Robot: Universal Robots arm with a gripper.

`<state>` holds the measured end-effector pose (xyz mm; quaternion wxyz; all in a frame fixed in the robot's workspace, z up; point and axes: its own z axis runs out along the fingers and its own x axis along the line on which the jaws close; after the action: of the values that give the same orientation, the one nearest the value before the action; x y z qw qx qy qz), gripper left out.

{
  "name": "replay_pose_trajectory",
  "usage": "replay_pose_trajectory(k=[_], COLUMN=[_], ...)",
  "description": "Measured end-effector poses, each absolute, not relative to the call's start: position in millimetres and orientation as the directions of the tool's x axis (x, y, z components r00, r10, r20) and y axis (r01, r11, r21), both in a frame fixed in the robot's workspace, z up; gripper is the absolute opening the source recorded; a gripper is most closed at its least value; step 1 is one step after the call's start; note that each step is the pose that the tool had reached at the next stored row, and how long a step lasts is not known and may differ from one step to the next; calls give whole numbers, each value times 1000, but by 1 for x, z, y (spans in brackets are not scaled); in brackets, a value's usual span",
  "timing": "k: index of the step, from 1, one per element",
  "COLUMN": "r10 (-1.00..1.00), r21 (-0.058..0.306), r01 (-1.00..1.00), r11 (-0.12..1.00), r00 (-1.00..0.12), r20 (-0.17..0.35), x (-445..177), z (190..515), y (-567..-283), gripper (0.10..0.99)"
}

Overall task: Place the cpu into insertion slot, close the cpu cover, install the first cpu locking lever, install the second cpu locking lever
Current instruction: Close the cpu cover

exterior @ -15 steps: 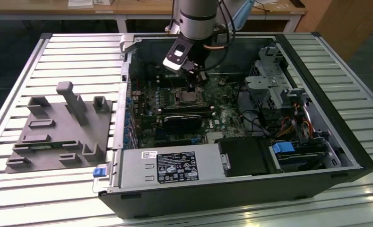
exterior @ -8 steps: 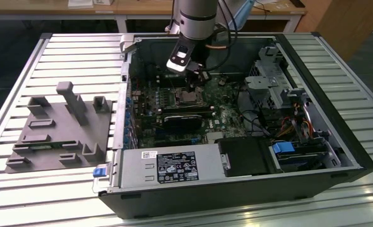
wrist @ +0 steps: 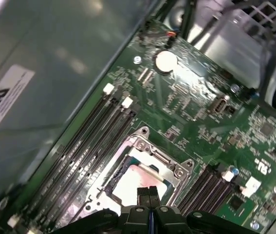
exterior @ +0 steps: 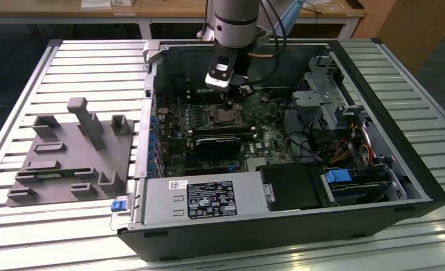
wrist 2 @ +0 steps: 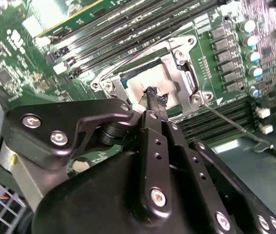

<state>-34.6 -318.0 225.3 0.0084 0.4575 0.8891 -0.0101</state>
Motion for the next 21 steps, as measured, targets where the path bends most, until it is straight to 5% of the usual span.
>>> replay_pose_trajectory(k=[21], r10=[539], r21=[-10], r01=[539], r11=[842], r00=[-842], r20=[-24], x=[-35], z=[224], y=[-318], gripper=[102])
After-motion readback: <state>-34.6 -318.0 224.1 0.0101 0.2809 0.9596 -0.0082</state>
